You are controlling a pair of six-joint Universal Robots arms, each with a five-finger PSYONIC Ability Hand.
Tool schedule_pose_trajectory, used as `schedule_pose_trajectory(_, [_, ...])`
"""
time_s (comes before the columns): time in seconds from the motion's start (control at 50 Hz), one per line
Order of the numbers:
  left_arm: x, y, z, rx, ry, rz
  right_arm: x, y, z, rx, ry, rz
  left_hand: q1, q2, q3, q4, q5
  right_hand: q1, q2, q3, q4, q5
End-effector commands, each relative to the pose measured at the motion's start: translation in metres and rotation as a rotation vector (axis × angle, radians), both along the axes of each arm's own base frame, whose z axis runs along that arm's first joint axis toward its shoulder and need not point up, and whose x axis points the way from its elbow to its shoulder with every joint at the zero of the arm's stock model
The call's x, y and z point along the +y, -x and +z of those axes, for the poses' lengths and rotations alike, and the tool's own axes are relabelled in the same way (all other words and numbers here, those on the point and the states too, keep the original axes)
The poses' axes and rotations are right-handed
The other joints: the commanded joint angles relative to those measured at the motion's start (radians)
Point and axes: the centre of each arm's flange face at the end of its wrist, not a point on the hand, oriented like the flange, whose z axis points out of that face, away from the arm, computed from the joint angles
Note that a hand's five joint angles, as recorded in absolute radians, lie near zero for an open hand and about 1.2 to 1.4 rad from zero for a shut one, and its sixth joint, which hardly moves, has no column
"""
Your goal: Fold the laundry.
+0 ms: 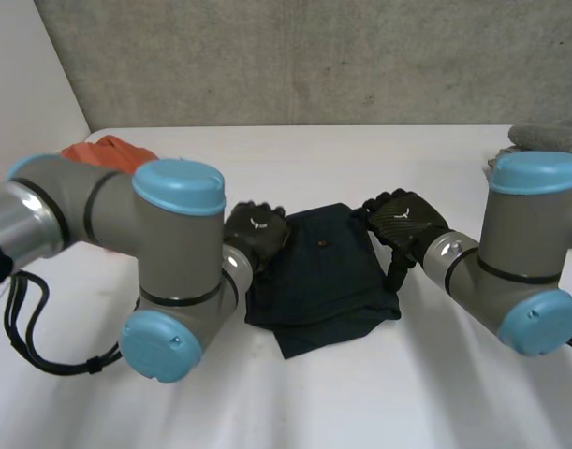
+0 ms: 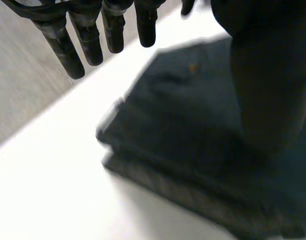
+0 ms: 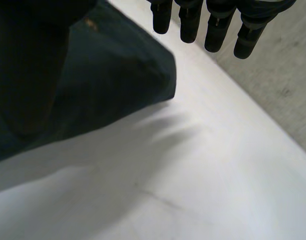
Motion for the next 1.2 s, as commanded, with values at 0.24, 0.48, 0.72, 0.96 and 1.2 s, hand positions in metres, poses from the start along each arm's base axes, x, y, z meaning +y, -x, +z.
schedule_pose_trajectory(0.24, [0.002, 0.0, 0.091, 0.27, 0.062, -0.378, 0.102, 0.001, -0.04, -0.11, 0.169, 0.2, 0.077, 0.065, 0.047, 0.052, 0.044, 0.002, 0.015, -0.029, -0.038, -0.047])
schedule_pose_trajectory(0.48, [-0.002, 0.002, 0.075, 0.254, 0.023, -0.372, 0.08, -0.018, -0.076, -0.061, 0.278, 0.234, 0.08, 0.068, 0.05, 0.055, 0.047, 0.002, 0.015, -0.029, -0.038, -0.047])
schedule_pose_trajectory(0.72, [-0.003, 0.0, 0.077, 0.255, 0.029, -0.357, 0.053, -0.032, -0.07, -0.097, 0.358, 0.208, 0.094, 0.083, 0.065, 0.07, 0.061, 0.385, 0.398, 0.354, 0.345, 0.336])
schedule_pose_trajectory(0.96, [-0.004, -0.001, 0.079, 0.257, 0.033, -0.355, 0.036, -0.045, -0.064, -0.141, 0.387, 0.212, 0.094, 0.083, 0.065, 0.07, 0.061, 1.159, 1.172, 1.128, 1.119, 1.11])
schedule_pose_trajectory(1.2, [-0.015, -0.011, 0.112, 0.307, 0.163, -0.295, -0.023, -0.038, 0.053, -0.353, 0.634, 0.108, 0.094, 0.083, 0.065, 0.07, 0.061, 1.224, 1.236, 1.193, 1.184, 1.175])
